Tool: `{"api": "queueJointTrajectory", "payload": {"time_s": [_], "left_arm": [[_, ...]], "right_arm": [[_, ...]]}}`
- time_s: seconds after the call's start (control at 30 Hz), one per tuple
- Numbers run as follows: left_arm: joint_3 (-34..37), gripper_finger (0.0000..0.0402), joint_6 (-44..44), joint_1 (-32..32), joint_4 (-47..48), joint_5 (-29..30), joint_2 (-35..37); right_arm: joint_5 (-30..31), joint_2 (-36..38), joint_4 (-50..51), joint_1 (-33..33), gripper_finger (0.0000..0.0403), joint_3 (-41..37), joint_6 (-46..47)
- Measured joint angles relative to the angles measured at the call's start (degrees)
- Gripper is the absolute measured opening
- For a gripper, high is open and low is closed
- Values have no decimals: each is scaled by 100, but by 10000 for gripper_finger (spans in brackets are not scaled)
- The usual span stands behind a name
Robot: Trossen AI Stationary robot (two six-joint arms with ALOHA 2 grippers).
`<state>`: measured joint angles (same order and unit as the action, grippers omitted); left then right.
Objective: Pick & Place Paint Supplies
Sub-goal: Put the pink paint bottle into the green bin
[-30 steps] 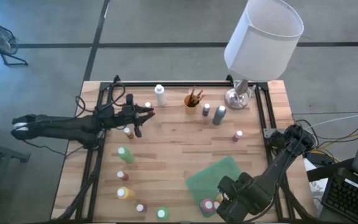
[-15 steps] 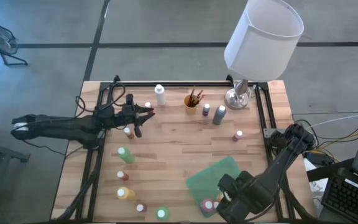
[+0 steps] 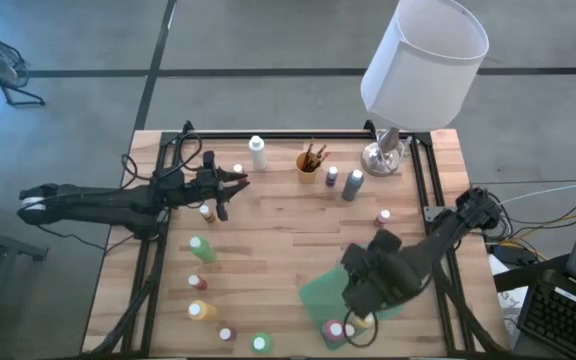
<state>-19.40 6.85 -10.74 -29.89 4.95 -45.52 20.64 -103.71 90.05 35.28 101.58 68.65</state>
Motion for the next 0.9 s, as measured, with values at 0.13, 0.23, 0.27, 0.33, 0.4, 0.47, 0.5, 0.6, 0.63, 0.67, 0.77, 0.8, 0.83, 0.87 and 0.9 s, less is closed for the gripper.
{"api": "queueJointTrajectory", "payload": {"time_s": [0.13,0.23,0.27,0.33,0.4,0.47,0.5,0.6,0.63,0.67,0.77,0.8,0.83,0.87,0.9], "left_arm": [[0,97,0,0,3,1,0],[0,97,0,0,4,0,0],[0,97,0,0,7,1,0],[0,97,0,4,11,0,0],[0,97,0,4,11,1,0],[0,97,0,4,15,0,0],[0,97,0,4,15,0,0],[0,97,-1,4,43,2,0],[0,97,0,4,46,1,0],[0,97,0,4,46,1,0],[0,97,0,4,49,1,0],[0,97,0,4,52,2,0],[0,97,0,4,53,0,0],[0,97,0,4,60,1,0],[0,97,0,3,71,0,0]], "right_arm": [[76,408,-3,-276,227,-192,-224],[165,797,-4,-425,232,-430,-259],[191,941,-3,-457,234,-537,-223],[207,1261,-4,-491,239,-807,-25],[204,1585,-2,-487,243,-1137,319],[192,1925,3,-478,247,-1509,720],[184,2095,-1,-478,248,-1688,921],[155,2587,-16,-486,252,-2213,1480],[156,2730,-31,-491,254,-2370,1618],[152,2858,-40,-500,255,-2514,1715],[154,3202,-47,-509,259,-2877,1986],[164,3299,-49,-511,261,-2993,2023],[193,3381,-52,-513,262,-3103,2066],[246,3455,-64,-527,263,-3220,2103],[333,3518,-67,-542,264,-3331,2113]]}}
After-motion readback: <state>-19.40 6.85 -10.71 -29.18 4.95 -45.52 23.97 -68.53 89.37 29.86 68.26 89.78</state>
